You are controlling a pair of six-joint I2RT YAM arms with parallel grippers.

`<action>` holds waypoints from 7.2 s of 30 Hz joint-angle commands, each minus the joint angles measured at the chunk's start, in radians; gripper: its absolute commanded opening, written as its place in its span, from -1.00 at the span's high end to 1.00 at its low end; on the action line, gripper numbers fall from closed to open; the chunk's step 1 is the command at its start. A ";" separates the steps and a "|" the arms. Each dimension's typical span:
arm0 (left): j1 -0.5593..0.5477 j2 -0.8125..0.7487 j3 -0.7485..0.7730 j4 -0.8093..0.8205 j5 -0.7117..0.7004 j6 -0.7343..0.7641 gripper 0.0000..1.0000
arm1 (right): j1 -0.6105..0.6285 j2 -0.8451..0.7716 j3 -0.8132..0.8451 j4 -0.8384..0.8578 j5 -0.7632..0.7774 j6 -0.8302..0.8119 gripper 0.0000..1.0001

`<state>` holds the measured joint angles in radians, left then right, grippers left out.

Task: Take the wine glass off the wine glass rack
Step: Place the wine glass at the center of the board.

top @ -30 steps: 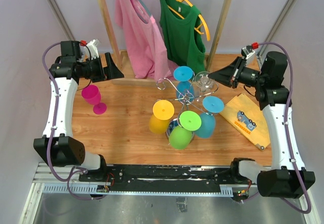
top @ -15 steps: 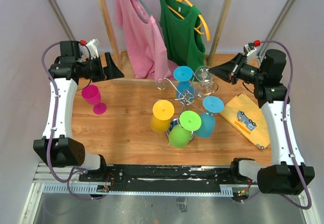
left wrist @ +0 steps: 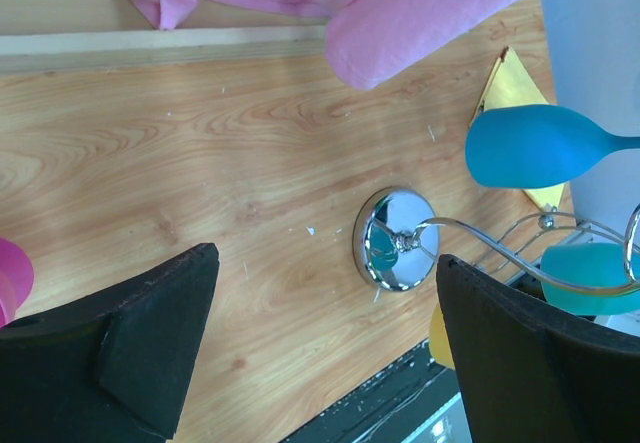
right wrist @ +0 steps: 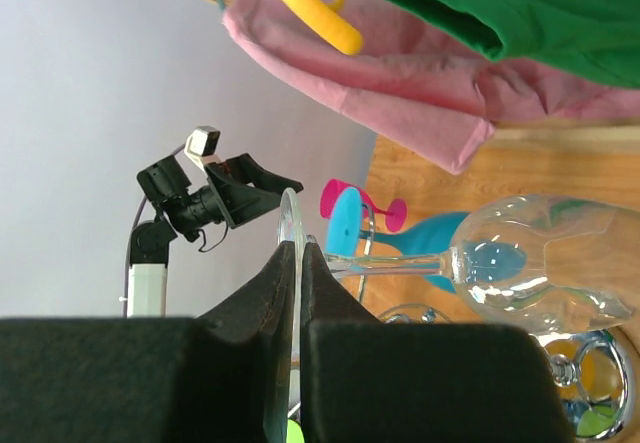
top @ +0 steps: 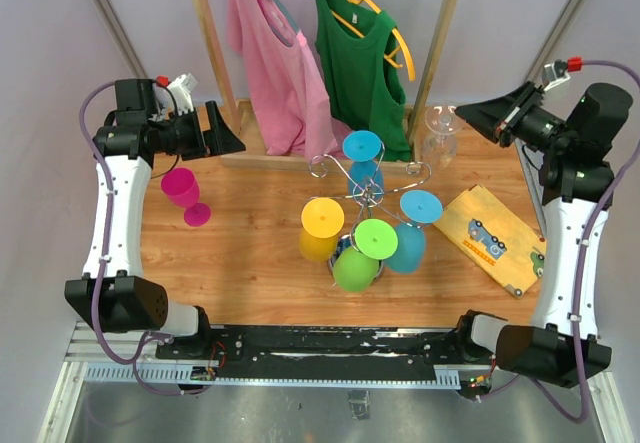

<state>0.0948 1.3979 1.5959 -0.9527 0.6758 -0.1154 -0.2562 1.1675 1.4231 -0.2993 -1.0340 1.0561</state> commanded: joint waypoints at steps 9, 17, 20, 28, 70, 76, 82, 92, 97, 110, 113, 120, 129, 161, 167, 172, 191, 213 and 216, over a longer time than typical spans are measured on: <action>-0.006 -0.009 0.059 0.006 0.025 -0.005 -0.90 | -0.039 0.143 0.517 0.016 -0.015 0.052 0.98; -0.007 -0.017 0.045 0.015 0.022 -0.004 -0.90 | -0.038 0.217 0.732 0.191 -0.022 0.274 0.98; -0.007 -0.013 0.048 0.021 0.023 -0.008 -0.90 | -0.029 0.225 0.756 0.237 -0.012 0.326 0.98; -0.006 -0.015 0.041 0.022 0.029 -0.013 -0.90 | 0.151 0.223 0.723 0.268 0.078 0.318 0.98; 0.047 -0.153 -0.384 1.648 0.452 -1.211 -0.96 | 0.805 0.493 0.494 0.986 0.322 0.532 0.99; 0.046 -0.123 -0.362 1.694 0.440 -1.237 -0.97 | 0.806 0.526 0.477 1.101 0.345 0.606 0.98; 0.046 -0.099 -0.362 1.793 0.427 -1.313 -0.97 | 0.806 0.549 0.484 1.140 0.346 0.635 0.98; 0.046 -0.064 -0.285 1.881 0.398 -1.405 -0.97 | 0.807 0.562 0.403 1.268 0.386 0.698 0.98; 0.045 -0.071 -0.288 1.904 0.393 -1.431 -0.97 | 0.808 0.584 0.387 1.360 0.413 0.752 0.98; 0.036 -0.073 -0.275 1.949 0.377 -1.466 -0.97 | 0.831 0.655 0.374 1.565 0.504 0.867 0.98; 0.036 -0.069 -0.258 1.961 0.370 -1.471 -0.96 | 0.839 0.663 0.379 1.576 0.505 0.870 0.98; 0.037 -0.071 -0.199 1.979 0.354 -1.488 -0.90 | 0.847 0.675 0.354 1.618 0.522 0.895 0.98; 0.038 -0.150 -0.186 1.969 0.344 -1.503 -0.34 | 0.856 0.741 0.379 1.748 0.560 0.995 0.98; 0.052 -0.175 -0.012 1.845 0.318 -1.401 1.00 | 0.770 0.605 0.319 1.749 0.410 0.945 -0.24; 0.052 -0.181 -0.055 1.815 0.333 -1.365 0.99 | 0.755 0.572 0.291 1.743 0.381 0.925 -0.29; 0.052 -0.222 -0.107 1.538 0.344 -1.124 1.00 | 0.709 0.479 0.217 1.623 0.289 0.819 -0.28; -0.029 -0.138 0.156 -0.003 -0.035 0.065 0.99 | 0.442 0.052 0.285 -0.028 0.296 -0.291 -0.97; -0.176 0.095 -0.034 -0.119 -0.443 0.206 0.99 | 0.428 0.036 0.432 -0.612 0.768 -0.554 -0.97; -0.182 0.111 -0.059 -0.078 -0.449 0.197 0.99 | 0.429 0.026 0.428 -0.618 0.776 -0.556 -0.97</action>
<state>-0.0738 1.5013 1.5558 -1.0904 0.2539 0.0692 0.1844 1.2213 1.8336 -0.8803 -0.3054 0.5262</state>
